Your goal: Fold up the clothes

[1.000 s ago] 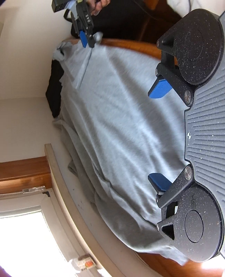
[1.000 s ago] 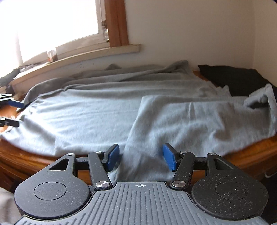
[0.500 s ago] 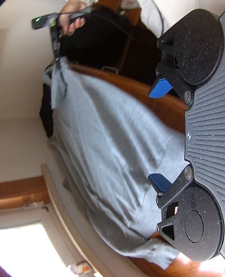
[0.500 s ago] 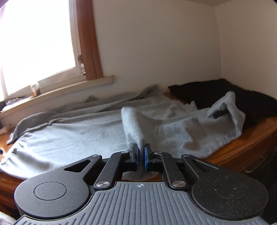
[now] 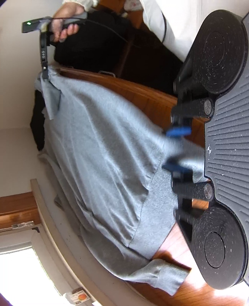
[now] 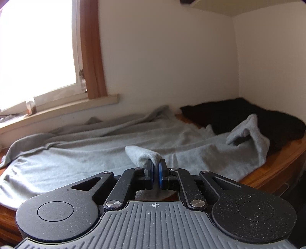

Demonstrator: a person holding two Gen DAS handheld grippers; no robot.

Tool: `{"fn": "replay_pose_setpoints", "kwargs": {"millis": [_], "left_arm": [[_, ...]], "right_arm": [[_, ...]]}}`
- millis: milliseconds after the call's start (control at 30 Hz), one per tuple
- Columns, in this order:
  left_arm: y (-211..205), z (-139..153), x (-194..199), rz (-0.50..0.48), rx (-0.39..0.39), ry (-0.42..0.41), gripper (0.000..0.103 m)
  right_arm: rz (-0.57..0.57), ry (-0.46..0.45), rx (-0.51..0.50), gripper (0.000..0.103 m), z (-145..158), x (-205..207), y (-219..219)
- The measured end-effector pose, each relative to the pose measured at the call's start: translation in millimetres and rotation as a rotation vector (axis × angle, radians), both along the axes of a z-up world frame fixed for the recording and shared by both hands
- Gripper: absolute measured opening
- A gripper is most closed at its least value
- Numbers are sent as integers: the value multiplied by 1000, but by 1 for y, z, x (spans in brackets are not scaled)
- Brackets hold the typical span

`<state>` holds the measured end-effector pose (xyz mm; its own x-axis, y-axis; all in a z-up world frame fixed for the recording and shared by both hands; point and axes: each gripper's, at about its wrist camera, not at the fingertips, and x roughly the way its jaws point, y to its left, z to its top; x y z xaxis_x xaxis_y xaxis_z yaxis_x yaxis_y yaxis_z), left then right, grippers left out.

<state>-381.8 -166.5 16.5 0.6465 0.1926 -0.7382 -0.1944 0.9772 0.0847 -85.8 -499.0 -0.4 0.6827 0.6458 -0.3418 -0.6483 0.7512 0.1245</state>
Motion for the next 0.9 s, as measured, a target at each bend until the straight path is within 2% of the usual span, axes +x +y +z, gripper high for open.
{"fn": "replay_pose_setpoints", "kwargs": {"millis": [200, 367, 533, 633, 767, 800, 833, 867, 900], "left_arm": [[3, 26, -16, 8, -5, -65, 9], [32, 52, -14, 47, -17, -134, 9], [82, 68, 4, 105, -41, -167, 9], [113, 63, 21, 135, -59, -132, 9], [154, 45, 36, 191, -114, -95, 9], [159, 40, 38, 212, -117, -87, 11], [163, 36, 39, 234, -113, -76, 18], [167, 31, 41, 256, -108, -65, 23], [168, 27, 41, 276, -98, -58, 33]], "right_arm": [[-26, -43, 26, 6, 6, -3, -6], [-21, -89, 19, 6, 15, 13, 17], [1, -176, -32, 6, 35, 52, 71], [24, -222, -87, 6, 40, 80, 114], [48, -222, -164, 7, 28, 108, 167], [55, -205, -199, 9, 23, 114, 179], [64, -184, -236, 11, 17, 119, 191], [66, -159, -247, 17, 13, 122, 197], [67, -135, -253, 28, 8, 124, 202]]}}
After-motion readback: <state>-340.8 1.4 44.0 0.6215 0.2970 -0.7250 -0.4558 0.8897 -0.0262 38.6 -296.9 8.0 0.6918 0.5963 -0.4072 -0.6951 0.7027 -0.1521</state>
